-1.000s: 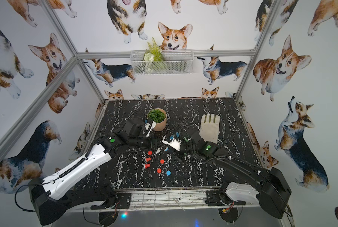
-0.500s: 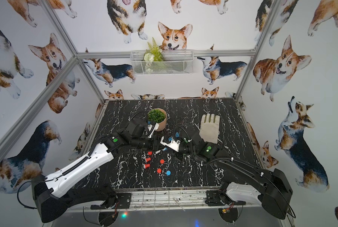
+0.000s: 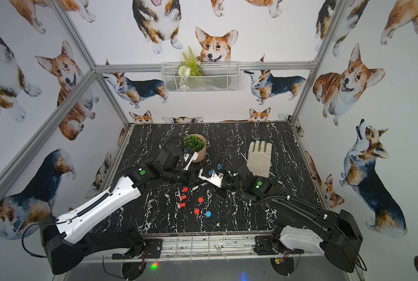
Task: Close the stamp cap
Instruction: Pick up the stamp from the center of the board.
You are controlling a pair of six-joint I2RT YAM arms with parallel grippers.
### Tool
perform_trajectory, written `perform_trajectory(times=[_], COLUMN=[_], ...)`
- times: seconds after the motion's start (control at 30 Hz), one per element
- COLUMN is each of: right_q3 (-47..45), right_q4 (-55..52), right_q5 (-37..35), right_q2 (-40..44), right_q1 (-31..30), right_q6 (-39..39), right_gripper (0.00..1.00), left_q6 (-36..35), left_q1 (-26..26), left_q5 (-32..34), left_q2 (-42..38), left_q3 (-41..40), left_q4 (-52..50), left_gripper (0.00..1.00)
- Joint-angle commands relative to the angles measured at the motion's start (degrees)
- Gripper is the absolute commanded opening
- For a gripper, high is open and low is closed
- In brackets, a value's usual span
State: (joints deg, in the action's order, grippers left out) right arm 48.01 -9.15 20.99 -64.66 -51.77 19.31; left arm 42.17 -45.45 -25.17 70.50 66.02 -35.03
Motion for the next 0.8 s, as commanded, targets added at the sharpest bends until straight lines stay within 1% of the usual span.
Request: perform_trajectory(times=[0.0,0.23,0.5,0.6,0.77], right_q3=[0.3,0.6,0.8,0.9,0.9], right_q4=[2.3,2.6,2.6,2.6,3.1], right_q5=[-0.8,-1.0,-1.0,-1.0,-0.8], right_q2=[1.4,2.1,2.1,2.3,3.6], right_q1=[-0.2,-0.3,-0.3,-0.3,-0.3], right_q6=[1.1,1.2,1.0,0.9,0.9], right_gripper=[0.08,0.09,0.09,0.11,0.15], left_q6=[-0.4,-0.9,-1.1,-1.1,-0.9], left_q1=[-0.1,-0.1,-0.1,-0.1,-0.1], left_q5=[-1.2,-1.5,-1.9,-1.9,-1.5], left_q2=[0.0,-0.4,-0.4,-0.6,-1.5], left_q3=[0.9,1.4,1.6,1.7,2.7], left_q4=[-0.1,-0.8,-1.0,-0.9,-0.6], left_gripper=[0.34,0.36,0.34,0.3,0.23])
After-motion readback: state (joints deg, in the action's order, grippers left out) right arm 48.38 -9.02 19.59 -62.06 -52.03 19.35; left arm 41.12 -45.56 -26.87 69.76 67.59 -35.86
